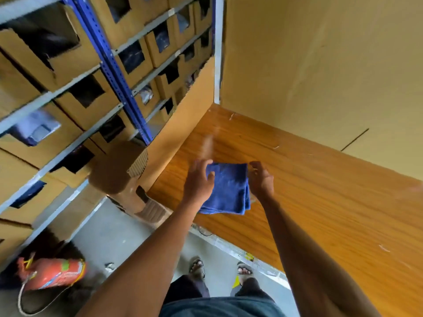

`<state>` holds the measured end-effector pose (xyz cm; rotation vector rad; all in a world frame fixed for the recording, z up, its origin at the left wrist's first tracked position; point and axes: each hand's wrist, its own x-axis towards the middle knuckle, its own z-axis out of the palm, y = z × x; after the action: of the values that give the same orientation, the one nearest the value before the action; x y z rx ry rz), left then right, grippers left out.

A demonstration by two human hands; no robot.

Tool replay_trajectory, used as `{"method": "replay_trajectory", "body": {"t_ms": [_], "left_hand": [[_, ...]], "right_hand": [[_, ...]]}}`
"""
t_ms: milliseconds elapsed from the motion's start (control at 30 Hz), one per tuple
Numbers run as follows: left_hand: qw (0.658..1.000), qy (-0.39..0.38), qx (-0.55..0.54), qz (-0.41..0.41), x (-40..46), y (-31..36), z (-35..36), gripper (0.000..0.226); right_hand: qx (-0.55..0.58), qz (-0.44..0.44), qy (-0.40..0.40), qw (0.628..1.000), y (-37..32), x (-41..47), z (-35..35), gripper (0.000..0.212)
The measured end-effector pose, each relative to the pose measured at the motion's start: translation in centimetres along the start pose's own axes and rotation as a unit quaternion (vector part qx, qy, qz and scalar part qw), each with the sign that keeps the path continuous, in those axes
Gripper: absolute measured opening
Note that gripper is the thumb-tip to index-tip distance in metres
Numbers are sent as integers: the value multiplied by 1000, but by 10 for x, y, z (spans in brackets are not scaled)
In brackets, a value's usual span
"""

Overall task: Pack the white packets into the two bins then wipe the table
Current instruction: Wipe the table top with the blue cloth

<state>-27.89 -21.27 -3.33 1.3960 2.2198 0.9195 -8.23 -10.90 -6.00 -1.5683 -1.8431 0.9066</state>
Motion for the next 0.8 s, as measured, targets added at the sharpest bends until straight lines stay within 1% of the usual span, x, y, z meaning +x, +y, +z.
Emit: {"method": "replay_trajectory", "body": {"t_ms": [67,167,233,267,367,433,467,500,567,667,700,767,800], "left_hand": [[997,-66,30,27,-4,-5,15,44],[979,-125,153,45,-10,-5,33,61],[964,-145,215,54,-10,0,37,69],[958,-162,230,63,-8,3,38,72],[932,-241,239,125,9,5,36,63],[909,-294,242,169,24,3,29,57],[903,-305,241,182,30,1,25,53],[904,-304,234,189,34,-3,21,49],[917,-281,204,195,36,-11,18,38],[940,-201,162,222,33,-20,21,15],[948,-178,157,214,33,-20,25,22],[955,-161,165,189,32,-20,37,50],[952,-158,182,190,30,-21,43,62]], "right_hand": [[-29,-35,17,999,10,-17,3,25],[-88,-62,32,994,30,-39,2,39],[-125,-57,41,990,43,-52,0,38],[-135,-40,47,989,46,-59,-4,36],[-149,9,67,987,57,-72,-13,42],[-169,35,60,983,61,-77,-14,44],[-175,42,51,982,58,-79,-15,44],[-184,39,44,981,58,-80,-15,44],[-209,40,28,977,55,-80,-15,43],[-240,61,-15,969,51,-81,-8,50],[-248,59,-19,967,52,-81,-5,52],[-258,57,-24,964,52,-80,1,54],[-263,58,-26,963,52,-79,4,55]]}}
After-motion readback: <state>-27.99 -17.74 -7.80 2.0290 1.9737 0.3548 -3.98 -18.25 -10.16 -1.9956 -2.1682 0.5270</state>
